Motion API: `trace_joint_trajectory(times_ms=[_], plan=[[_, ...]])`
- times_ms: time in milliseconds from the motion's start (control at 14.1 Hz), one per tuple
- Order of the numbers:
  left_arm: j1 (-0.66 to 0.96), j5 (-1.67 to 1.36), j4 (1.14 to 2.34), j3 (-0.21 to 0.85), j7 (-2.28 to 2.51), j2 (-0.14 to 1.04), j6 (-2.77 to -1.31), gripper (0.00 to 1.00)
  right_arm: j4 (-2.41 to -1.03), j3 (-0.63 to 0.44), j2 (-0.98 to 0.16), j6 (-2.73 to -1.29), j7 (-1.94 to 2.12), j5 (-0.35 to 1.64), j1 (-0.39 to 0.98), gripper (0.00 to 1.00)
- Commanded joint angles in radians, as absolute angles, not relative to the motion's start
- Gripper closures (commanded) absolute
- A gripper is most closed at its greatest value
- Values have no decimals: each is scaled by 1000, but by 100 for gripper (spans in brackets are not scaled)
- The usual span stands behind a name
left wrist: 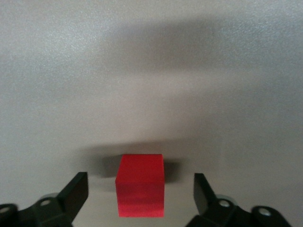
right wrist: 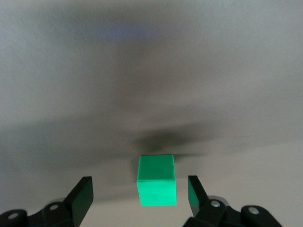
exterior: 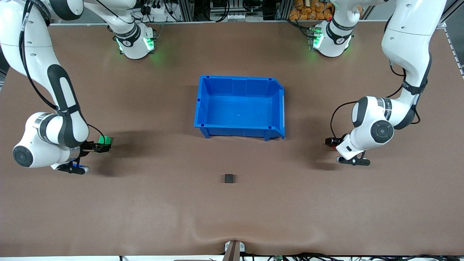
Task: Attach green and red cubes to black cube
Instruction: 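Grasp the green cube with the right gripper while the left gripper grasps the red cube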
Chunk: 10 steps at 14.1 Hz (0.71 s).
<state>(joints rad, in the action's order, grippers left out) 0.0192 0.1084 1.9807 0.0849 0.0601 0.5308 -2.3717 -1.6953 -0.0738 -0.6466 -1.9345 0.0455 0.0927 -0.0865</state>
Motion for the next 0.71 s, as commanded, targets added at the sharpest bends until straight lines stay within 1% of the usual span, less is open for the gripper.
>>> trace_joint_trajectory(times_ms=[0, 71, 142, 212, 283, 425, 495, 637], plan=[[31, 133, 1960, 84, 89, 546, -2381, 44, -1720, -63, -640, -1945, 83, 81, -104, 25], [37, 133, 1962, 83, 103, 548, -2381, 83, -1721, -63, -641, -1945, 83, 78, -106, 31], [38, 135, 1963, 83, 129, 548, -2379, 100, -1723, -63, -649, -1945, 83, 71, -106, 33], [38, 135, 1965, 83, 152, 548, -2378, 100, -1721, -63, -652, -1948, 83, 57, -106, 39], [38, 135, 1965, 83, 158, 549, -2376, 100, -1721, -63, -655, -1957, 83, 39, -106, 42], [38, 135, 1965, 84, 163, 549, -2375, 100, -1721, -63, -664, -1977, 83, 32, -107, 43], [37, 135, 1965, 84, 176, 548, -2375, 100, -1723, -63, -666, -1985, 83, 32, -107, 47], [37, 133, 1959, 89, 245, 540, -2373, 100, -1721, -61, -667, -1985, 81, 34, -107, 76]])
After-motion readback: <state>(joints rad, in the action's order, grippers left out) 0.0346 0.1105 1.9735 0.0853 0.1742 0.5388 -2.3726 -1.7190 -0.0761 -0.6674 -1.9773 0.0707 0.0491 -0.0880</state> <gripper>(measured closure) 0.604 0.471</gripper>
